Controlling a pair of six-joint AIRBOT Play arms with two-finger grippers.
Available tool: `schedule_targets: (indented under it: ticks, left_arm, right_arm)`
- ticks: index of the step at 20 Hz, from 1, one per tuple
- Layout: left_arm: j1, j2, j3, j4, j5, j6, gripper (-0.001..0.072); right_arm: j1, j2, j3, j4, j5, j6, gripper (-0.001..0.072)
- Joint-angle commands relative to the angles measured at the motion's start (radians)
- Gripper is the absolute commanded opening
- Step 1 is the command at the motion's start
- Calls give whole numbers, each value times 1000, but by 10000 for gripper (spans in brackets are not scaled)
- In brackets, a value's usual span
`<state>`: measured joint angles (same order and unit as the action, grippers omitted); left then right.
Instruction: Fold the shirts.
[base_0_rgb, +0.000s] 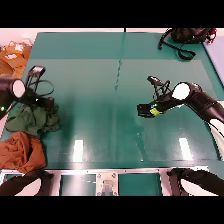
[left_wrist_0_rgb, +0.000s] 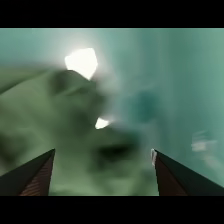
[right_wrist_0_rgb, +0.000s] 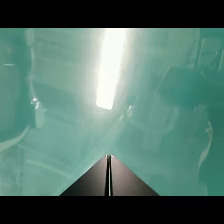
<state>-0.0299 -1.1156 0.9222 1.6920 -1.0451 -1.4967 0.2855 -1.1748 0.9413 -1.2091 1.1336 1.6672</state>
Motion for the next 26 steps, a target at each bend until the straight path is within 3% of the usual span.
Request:
schedule_targets:
  ticks: [1, 4, 5, 7, 11, 13, 18, 21, 26]
  left_arm:
    - [117, -11, -148, 165, 114, -50, 720]
    - [183, -73, -208, 154, 215, -48, 701]
    - [186, -99, -208, 151, 224, -48, 521]
    - [186, -135, -207, 154, 211, -35, 18]
    - [186, -133, -88, 136, 76, 20, 22]
    - [172, -121, 64, 47, -30, 87, 22]
    - [-37, -93, 513, -170, -248, 144, 22]
    - [-203, -93, 640, -324, -210, 143, 22]
    - [-409, -206, 632, -458, -121, 140, 24]
  right_arm:
    - [0, 0, 0, 5, -19, 0, 27]
    - [0, 0, 0, 5, -19, 0, 27]
    - [0, 0, 0, 5, -19, 0, 27]
    - [0, 0, 0, 5, -19, 0, 27]
    - [0, 0, 4, 5, -15, 0, 27]
    - [-2, 0, 22, 5, -10, 0, 26]
    - [-53, 0, 121, 5, 22, 0, 27]
    - [-101, 0, 163, 5, 50, 0, 27]
    - [-179, 0, 179, 5, 60, 1, 28]
